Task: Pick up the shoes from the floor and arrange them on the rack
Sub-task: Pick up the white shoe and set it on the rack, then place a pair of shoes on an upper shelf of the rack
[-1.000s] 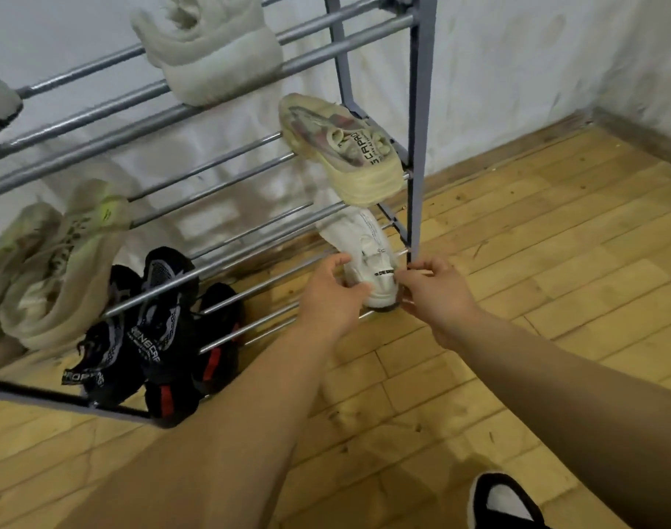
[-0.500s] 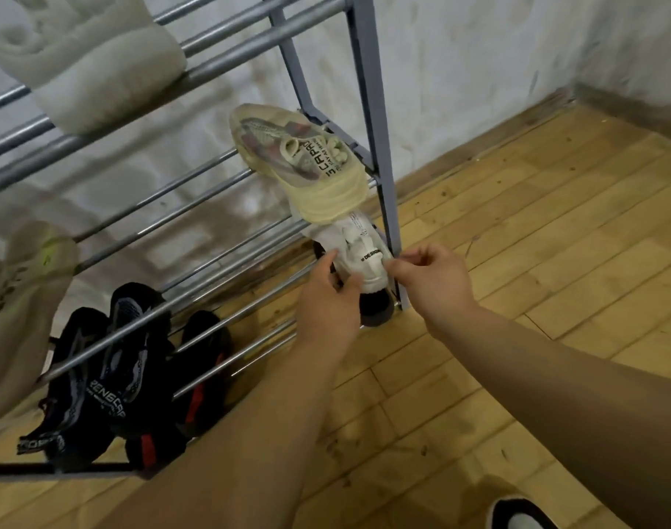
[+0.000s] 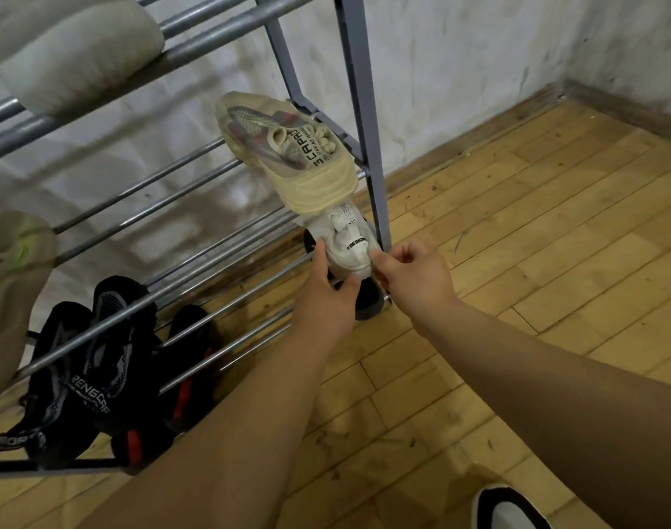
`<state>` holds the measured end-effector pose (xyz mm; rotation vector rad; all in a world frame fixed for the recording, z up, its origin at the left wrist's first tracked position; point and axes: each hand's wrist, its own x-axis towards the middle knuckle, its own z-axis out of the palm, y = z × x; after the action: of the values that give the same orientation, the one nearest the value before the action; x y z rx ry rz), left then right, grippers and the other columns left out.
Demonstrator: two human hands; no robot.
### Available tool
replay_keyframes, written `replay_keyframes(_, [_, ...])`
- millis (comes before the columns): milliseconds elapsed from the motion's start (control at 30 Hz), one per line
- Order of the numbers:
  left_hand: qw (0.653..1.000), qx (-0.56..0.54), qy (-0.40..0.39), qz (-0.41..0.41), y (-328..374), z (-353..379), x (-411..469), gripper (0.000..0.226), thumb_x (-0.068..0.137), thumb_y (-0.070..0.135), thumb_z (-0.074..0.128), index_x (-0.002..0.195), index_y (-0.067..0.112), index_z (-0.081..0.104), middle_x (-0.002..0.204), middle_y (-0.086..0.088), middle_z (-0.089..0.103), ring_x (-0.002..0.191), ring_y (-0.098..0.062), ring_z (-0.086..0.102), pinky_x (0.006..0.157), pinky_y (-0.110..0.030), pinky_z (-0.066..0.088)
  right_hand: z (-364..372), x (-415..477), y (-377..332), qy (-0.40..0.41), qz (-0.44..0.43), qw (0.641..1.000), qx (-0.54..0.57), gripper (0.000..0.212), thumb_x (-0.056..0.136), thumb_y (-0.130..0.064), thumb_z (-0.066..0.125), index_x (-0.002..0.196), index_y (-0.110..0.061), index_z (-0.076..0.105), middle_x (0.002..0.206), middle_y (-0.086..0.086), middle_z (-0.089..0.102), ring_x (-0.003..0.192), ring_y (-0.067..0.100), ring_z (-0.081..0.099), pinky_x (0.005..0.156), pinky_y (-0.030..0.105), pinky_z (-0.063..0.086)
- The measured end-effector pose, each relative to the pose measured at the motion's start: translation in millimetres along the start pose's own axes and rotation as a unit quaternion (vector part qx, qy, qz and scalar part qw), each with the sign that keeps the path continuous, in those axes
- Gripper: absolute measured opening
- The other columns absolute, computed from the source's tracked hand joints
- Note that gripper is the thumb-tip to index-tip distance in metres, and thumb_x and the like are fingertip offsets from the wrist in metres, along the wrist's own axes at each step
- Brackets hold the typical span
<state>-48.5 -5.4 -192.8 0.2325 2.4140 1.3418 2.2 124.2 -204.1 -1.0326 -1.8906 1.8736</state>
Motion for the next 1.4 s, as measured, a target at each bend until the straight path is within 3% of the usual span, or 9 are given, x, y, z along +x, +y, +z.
replay_keyframes(200, [0.999,0.029,-0.027,-0.005,4.7,-5.2,-7.5,0.095,0.095,0.026,0.068,0.162,0.045,0.003,0.166,0.010,0.029,0.147,-0.015,0.038,0.096,-0.026,0.041,-15.3,2.3,0.7,-0.038,0.006,0.999,-0.012,0.024,0.089,-0.028,0.080,0.096,-0.009,0.068,0.091,0.010,0.073,0.077,0.017,0.065,0.066,0.034,0.055])
replay_keyframes(367, [0.997,0.024,0.076,0.014,14.4,8.8,-46.5,0.081,0.094,0.015,0.067,0.158,0.038,0.024,0.158,0.008,0.029,0.136,-0.015,0.047,0.098,-0.024,0.044,-54.4,-3.2,20.4,-0.066,0.030,0.994,-0.082,0.015,0.089,-0.020,0.077,0.098,-0.019,0.065,0.096,0.002,0.069,0.084,0.019,0.066,0.064,0.029,0.055])
replay_keyframes(533, [0.990,0.093,-0.107,-0.006,13.6,47.1,-92.0,0.066,0.096,0.032,0.065,0.153,0.042,0.032,0.156,0.010,0.034,0.138,-0.013,0.042,0.108,-0.041,0.048,-138.9,-42.4,74.2,-0.040,0.058,0.974,-0.217,0.019,0.088,-0.030,0.077,0.103,-0.027,0.064,0.110,-0.007,0.068,0.097,0.015,0.065,0.080,0.033,0.055])
replay_keyframes(833, [0.929,0.130,-0.347,0.018,63.4,142.5,-140.5,0.063,0.096,0.044,0.063,0.151,0.046,0.034,0.147,0.016,0.044,0.128,-0.009,0.048,0.094,-0.031,0.049,-362.8,-94.2,177.9,0.110,0.196,0.815,-0.535,0.098,0.083,-0.059,0.070,0.160,-0.036,0.014,0.171,0.007,0.009,0.156,0.040,0.009,0.123,0.057,0.017])
replay_keyframes(933, [0.921,0.143,-0.363,0.016,63.3,158.5,-150.3,0.062,0.096,0.044,0.063,0.151,0.047,0.034,0.142,0.019,0.045,0.125,-0.008,0.050,0.096,-0.034,0.051,-415.4,-101.6,206.3,0.084,0.265,0.774,-0.568,0.099,0.091,-0.037,0.061,0.161,-0.038,-0.010,0.173,0.005,-0.007,0.157,0.042,-0.007,0.125,0.062,0.007])
replay_keyframes(1067, [0.928,0.127,-0.349,-0.026,50.8,165.8,-151.8,0.063,0.093,0.041,0.068,0.148,0.046,0.040,0.136,0.017,0.050,0.120,-0.008,0.054,0.101,-0.041,0.052,-451.7,-96.7,208.7,0.041,0.222,0.736,-0.638,0.096,0.091,-0.020,0.057,0.160,-0.038,-0.007,0.163,0.007,0.016,0.145,0.040,0.029,0.119,0.059,0.030])
replay_keyframes(1233, [0.938,0.109,-0.319,-0.080,42.6,164.4,-149.9,0.066,0.090,0.035,0.071,0.148,0.045,0.041,0.132,0.015,0.052,0.118,-0.009,0.054,0.100,-0.040,0.050,-430.5,-78.6,162.7,0.011,0.188,0.832,-0.523,0.103,0.085,-0.041,0.074,0.159,-0.044,0.003,0.149,0.005,0.046,0.117,0.031,0.059,0.092,0.044,0.053])
replay_keyframes(1333, [0.948,0.058,-0.293,-0.113,41.1,164.4,-146.3,0.072,0.089,0.034,0.074,0.149,0.052,0.037,0.141,0.013,0.048,0.121,-0.010,0.049,0.100,-0.039,0.045,-372.0,-73.9,115.5,-0.021,0.198,0.954,-0.224,0.094,0.087,-0.045,0.077,0.159,-0.049,0.016,0.138,-0.001,0.062,0.113,0.027,0.067,0.085,0.034,0.054])
replay_keyframes(1400, [0.944,-0.001,-0.303,-0.130,42.0,160.3,-147.7,0.076,0.090,0.037,0.074,0.150,0.056,0.032,0.143,0.017,0.045,0.127,-0.010,0.047,0.105,-0.041,0.044,-322.7,-78.2,90.0,-0.067,0.212,0.975,0.020,0.076,0.094,-0.037,0.073,0.156,-0.047,0.031,0.128,0.003,0.070,0.110,0.029,0.072,0.089,0.045,0.061])
